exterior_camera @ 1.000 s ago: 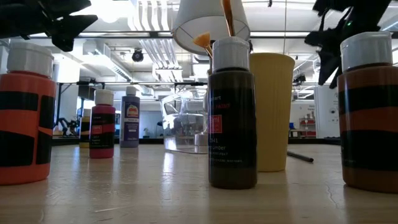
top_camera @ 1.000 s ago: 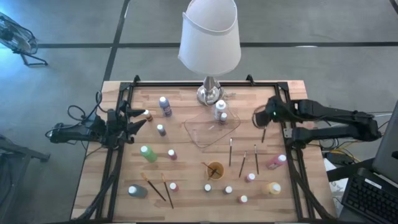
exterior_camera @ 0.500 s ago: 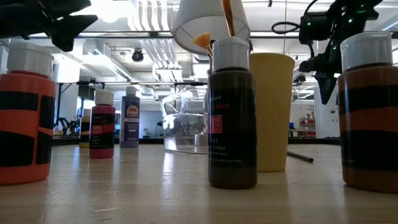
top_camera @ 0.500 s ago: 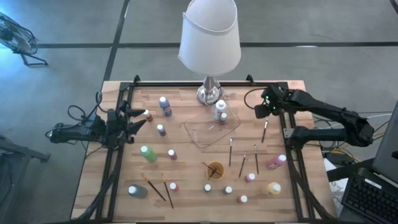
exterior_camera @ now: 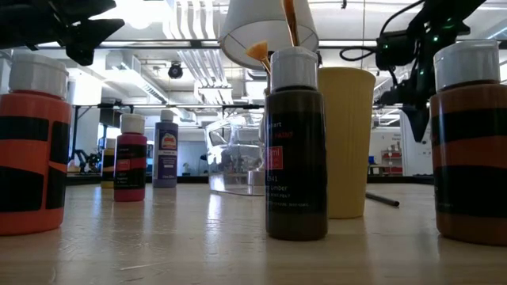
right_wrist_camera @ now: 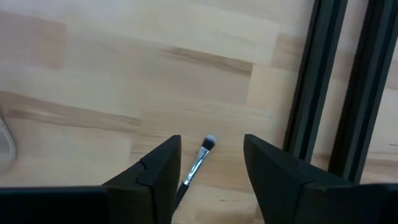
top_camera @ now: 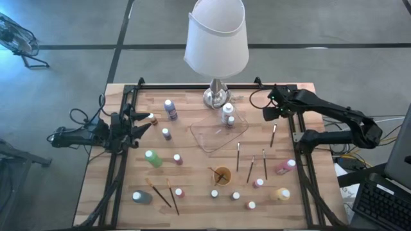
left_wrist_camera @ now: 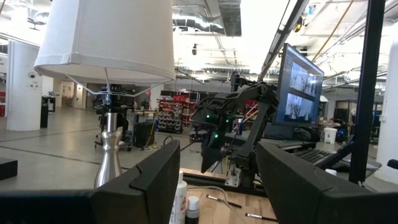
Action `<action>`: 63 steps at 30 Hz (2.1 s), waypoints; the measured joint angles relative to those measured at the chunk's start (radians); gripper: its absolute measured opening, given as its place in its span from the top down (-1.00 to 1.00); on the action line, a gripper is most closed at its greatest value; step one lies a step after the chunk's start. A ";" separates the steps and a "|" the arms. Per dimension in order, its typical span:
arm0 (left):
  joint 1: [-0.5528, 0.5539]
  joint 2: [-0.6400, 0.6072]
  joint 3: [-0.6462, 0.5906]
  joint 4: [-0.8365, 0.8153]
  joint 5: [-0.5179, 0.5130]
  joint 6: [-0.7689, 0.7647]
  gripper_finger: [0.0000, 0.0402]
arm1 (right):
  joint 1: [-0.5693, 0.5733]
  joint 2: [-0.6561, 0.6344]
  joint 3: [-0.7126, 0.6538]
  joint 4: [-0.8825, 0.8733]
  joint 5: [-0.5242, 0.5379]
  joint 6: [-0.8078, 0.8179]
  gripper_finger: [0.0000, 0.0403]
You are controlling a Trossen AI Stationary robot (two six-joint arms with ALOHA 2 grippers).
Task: Pick & Place Paint Supplies
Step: Put the black paint brush into the yellow cup
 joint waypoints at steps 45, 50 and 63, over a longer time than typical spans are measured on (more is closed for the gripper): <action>0.000 0.000 0.000 0.000 0.000 0.000 -0.09 | 0.110 0.155 -0.216 0.280 0.014 0.454 -0.09; 0.000 0.000 0.000 0.000 0.000 0.000 -0.09 | 0.106 0.155 -0.240 0.297 0.056 0.451 -0.11; 0.000 0.000 0.000 0.000 0.000 0.000 -0.09 | 0.106 0.154 -0.284 0.308 0.072 0.469 0.01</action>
